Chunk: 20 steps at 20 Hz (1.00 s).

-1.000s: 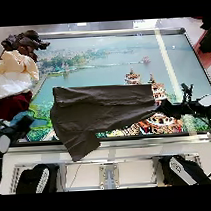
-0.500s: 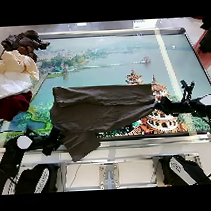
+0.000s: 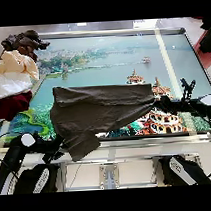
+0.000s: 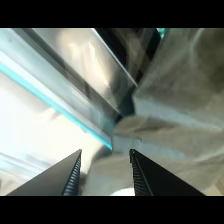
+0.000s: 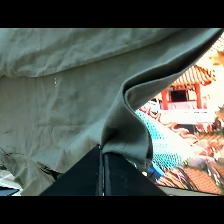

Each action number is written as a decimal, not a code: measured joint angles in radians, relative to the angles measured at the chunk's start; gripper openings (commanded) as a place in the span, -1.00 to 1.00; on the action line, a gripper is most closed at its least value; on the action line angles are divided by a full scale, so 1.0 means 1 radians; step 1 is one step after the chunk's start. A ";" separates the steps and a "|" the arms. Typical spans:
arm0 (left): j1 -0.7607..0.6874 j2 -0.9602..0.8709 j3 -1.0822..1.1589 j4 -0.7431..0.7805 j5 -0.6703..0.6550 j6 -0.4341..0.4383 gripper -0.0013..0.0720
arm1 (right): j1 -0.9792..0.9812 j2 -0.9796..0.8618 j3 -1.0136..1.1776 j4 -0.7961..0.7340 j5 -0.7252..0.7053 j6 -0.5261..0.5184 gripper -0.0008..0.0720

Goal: Fold the shirts.

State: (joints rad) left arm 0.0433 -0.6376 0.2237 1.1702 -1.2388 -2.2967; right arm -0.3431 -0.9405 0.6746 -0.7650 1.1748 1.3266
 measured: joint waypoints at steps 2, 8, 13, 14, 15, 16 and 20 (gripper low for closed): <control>0.000 -0.005 0.000 -0.003 0.045 0.019 0.06 | 0.000 0.000 0.000 0.024 -0.006 -0.009 -0.88; 0.000 -0.080 -0.002 -0.054 0.129 0.095 -0.05 | 0.000 0.000 0.000 0.088 -0.021 -0.033 -0.88; 0.000 -0.121 -0.002 -0.066 0.224 0.133 -0.93 | 0.000 0.000 0.000 0.117 -0.024 -0.040 -0.88; 0.000 -0.124 0.002 -0.069 0.256 0.143 -0.93 | 0.000 0.000 0.000 0.122 -0.024 -0.040 -0.88; 0.000 -0.127 0.011 -0.068 0.286 0.155 -0.93 | 0.000 0.000 0.000 0.129 -0.024 -0.040 -0.88; 0.000 -0.129 0.029 -0.060 0.314 0.171 -0.93 | 0.000 0.000 0.003 0.134 -0.024 -0.041 -0.88; 0.000 -0.131 0.200 -0.084 0.352 0.256 -0.93 | 0.000 0.005 0.029 0.138 0.004 -0.034 -0.88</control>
State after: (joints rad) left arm 0.0433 -0.7685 0.4232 1.0859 -0.8864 -2.0403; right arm -0.3431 -0.9356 0.7033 -0.6270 1.1790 1.2922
